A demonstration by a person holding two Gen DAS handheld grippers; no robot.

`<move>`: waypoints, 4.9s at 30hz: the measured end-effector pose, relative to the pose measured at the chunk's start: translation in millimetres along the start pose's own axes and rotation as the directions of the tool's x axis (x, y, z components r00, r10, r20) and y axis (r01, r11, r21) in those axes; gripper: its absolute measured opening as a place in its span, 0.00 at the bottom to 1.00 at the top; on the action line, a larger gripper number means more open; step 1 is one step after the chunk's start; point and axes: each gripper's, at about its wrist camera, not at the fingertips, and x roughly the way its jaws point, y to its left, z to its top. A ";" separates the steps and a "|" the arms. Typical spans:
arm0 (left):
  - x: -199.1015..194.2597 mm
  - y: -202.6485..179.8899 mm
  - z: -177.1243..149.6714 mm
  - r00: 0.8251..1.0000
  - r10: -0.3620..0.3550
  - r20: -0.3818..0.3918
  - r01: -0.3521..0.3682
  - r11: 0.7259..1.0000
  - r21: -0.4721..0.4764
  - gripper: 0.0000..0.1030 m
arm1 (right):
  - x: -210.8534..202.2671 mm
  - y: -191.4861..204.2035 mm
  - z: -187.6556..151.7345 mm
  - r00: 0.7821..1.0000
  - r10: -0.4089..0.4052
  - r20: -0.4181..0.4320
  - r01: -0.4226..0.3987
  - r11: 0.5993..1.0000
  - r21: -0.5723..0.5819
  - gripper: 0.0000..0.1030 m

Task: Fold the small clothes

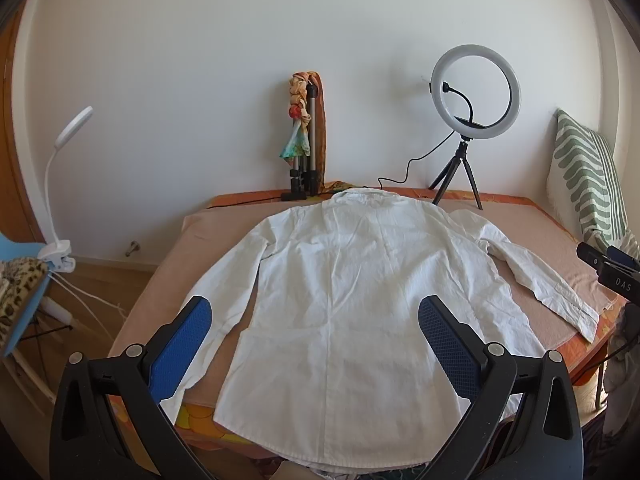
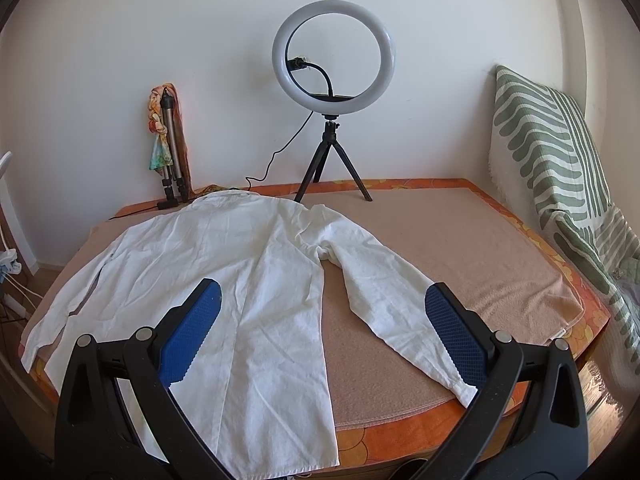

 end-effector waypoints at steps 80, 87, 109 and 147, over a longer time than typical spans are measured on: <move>109.6 213.4 -100.5 0.897 -0.130 -0.423 -0.054 0.917 -0.396 0.42 | 67.8 157.7 29.3 0.938 0.319 -0.132 -0.340 0.922 -0.186 1.00; 119.3 210.8 -104.4 0.902 -0.178 -0.395 0.000 0.912 -0.411 0.11 | 67.5 135.3 32.5 0.945 0.301 -0.127 -0.318 0.937 -0.145 1.00; 126.3 201.4 -106.9 0.902 -0.128 -0.411 -0.014 0.945 -0.327 0.22 | 60.7 136.6 32.4 0.945 0.305 -0.116 -0.320 0.935 -0.151 1.00; 79.0 48.5 -77.0 0.932 -0.228 -0.281 0.284 0.942 0.178 0.11 | 81.2 112.6 46.1 0.903 0.357 -0.238 -0.376 0.926 -0.038 1.00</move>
